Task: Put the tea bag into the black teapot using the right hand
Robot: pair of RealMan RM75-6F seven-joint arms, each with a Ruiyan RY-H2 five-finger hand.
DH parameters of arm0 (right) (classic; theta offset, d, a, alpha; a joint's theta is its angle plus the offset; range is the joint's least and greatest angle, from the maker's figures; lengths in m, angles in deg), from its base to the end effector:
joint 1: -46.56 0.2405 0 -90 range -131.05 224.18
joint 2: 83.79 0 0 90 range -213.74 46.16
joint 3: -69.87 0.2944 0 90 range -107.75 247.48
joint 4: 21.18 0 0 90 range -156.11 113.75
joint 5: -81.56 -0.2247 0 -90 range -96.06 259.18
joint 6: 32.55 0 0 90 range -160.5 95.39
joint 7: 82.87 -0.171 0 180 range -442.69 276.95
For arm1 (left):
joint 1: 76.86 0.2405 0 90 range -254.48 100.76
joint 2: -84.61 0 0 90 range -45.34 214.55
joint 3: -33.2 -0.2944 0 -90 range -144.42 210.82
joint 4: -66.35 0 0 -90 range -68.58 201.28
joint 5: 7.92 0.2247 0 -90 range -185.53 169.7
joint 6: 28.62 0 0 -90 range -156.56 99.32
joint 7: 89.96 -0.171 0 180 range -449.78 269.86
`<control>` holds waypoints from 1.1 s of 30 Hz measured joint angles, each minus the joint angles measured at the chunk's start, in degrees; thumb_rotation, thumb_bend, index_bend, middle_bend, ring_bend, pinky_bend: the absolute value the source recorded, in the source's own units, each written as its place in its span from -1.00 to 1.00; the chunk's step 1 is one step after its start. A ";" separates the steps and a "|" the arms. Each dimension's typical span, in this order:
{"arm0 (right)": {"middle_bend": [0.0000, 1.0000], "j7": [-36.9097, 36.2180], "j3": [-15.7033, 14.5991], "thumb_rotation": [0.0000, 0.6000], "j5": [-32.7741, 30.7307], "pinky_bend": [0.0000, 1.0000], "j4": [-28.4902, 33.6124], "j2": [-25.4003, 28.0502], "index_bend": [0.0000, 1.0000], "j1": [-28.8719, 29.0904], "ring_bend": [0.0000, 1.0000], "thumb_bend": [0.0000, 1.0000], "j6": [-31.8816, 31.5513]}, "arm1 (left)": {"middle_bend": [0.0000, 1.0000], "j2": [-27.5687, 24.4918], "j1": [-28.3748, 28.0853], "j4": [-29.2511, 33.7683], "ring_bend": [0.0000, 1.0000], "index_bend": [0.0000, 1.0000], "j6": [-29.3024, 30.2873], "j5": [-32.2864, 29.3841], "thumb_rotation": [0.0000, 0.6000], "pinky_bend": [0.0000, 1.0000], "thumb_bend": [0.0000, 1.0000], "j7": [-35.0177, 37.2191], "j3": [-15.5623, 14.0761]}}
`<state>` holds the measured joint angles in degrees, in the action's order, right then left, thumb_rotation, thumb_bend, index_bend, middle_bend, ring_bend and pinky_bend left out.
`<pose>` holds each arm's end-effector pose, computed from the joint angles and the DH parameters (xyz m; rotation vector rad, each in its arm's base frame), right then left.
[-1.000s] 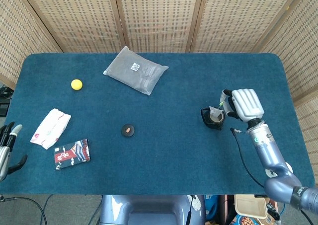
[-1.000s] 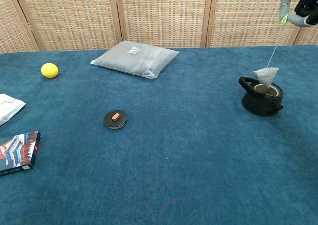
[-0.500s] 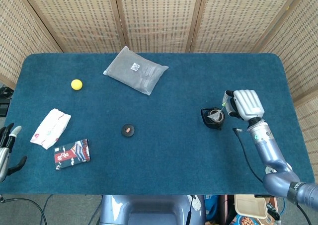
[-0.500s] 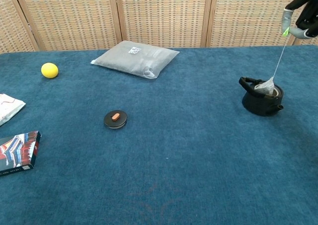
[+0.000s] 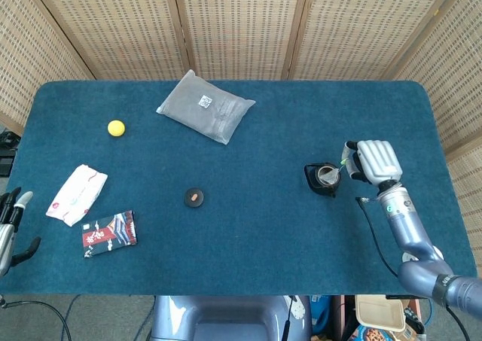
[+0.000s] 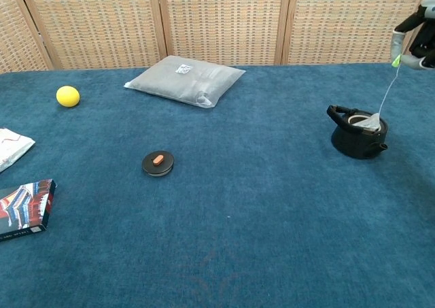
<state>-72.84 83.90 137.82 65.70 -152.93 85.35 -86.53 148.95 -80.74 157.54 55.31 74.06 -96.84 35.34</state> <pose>-0.2432 -0.4383 0.1144 1.5524 -0.9959 0.8735 -0.3718 0.2030 0.1627 -1.3770 -0.8635 -0.7365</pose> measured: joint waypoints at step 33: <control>0.81 10.03 -4.33 1.00 -15.39 0.86 -0.17 2.49 -0.62 2.53 0.79 0.35 8.73 | -1.00 -0.60 -0.20 1.21 -1.00 -1.00 0.04 1.23 1.00 -1.00 -0.32 0.38 -0.21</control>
<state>-62.81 79.57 122.43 65.52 -150.44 87.88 -77.80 148.35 -80.94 158.75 55.35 75.28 -96.46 35.13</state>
